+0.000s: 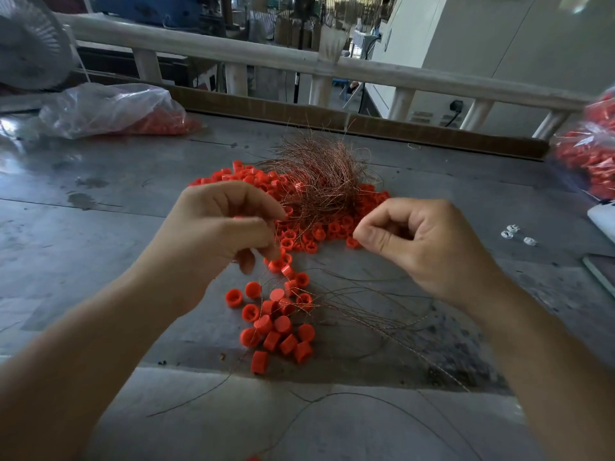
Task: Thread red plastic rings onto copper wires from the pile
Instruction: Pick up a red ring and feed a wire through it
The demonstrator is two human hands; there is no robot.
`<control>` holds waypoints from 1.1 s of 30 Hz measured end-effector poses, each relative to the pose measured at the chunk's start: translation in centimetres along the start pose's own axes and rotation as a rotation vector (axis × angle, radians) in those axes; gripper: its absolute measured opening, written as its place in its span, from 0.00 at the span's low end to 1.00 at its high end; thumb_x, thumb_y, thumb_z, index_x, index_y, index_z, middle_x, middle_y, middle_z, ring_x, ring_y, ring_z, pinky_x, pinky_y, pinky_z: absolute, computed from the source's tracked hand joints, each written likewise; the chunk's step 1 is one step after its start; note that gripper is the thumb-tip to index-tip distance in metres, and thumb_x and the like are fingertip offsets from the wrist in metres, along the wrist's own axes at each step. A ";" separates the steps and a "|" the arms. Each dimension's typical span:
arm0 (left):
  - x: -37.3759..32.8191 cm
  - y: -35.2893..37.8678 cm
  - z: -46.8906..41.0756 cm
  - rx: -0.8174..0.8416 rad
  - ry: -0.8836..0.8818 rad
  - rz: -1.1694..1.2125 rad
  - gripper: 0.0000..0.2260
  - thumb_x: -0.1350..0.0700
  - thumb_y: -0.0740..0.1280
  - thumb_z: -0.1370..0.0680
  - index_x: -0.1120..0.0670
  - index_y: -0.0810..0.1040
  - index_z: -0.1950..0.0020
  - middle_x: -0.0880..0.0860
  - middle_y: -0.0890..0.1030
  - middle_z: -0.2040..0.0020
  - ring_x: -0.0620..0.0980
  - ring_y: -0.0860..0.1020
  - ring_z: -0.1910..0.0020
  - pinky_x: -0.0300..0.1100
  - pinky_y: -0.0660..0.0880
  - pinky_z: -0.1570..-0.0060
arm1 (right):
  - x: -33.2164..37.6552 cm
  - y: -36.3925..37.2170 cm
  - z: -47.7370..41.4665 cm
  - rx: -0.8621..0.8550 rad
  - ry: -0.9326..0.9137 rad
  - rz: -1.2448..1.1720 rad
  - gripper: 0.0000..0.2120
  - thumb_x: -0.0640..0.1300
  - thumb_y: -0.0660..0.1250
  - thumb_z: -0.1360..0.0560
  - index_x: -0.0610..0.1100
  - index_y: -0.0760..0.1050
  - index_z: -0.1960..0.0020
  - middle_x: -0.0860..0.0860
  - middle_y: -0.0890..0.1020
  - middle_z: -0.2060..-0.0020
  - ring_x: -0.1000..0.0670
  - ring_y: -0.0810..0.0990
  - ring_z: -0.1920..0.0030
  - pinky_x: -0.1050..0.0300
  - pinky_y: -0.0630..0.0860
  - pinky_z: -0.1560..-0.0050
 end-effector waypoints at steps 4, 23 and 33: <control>2.2 0.6 -0.2 0.074 -0.013 -0.516 0.17 0.64 0.73 0.38 0.41 0.80 0.61 0.46 0.81 0.69 0.44 0.78 0.74 0.35 0.72 0.76 | -2.2 1.8 0.0 0.213 0.113 0.203 0.08 0.46 0.71 0.30 0.53 0.75 0.67 0.57 0.76 0.75 0.63 0.73 0.71 0.70 0.68 0.70; 2.3 -6.8 -2.0 -0.385 -0.069 -0.856 0.09 0.63 0.72 0.31 0.52 0.82 0.55 0.52 0.80 0.63 0.55 0.79 0.65 0.46 0.75 0.58 | -3.7 1.2 -0.1 0.184 0.223 0.253 0.22 0.69 0.61 0.40 0.51 0.77 0.63 0.55 0.79 0.70 0.62 0.75 0.71 0.72 0.69 0.71; 3.4 -6.0 -2.8 -0.314 -0.071 -1.045 0.11 0.59 0.73 0.31 0.54 0.82 0.49 0.51 0.73 0.58 0.55 0.73 0.56 0.42 0.65 0.58 | -3.8 1.0 0.1 0.147 0.246 0.299 0.09 0.56 0.68 0.30 0.51 0.77 0.63 0.57 0.80 0.66 0.60 0.76 0.64 0.67 0.70 0.64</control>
Point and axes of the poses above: each hand's wrist, its own z-axis away from the middle knuckle, its own y-axis out of the palm, x = y × z, the point moved 8 cm from there along -z, towards the middle knuckle
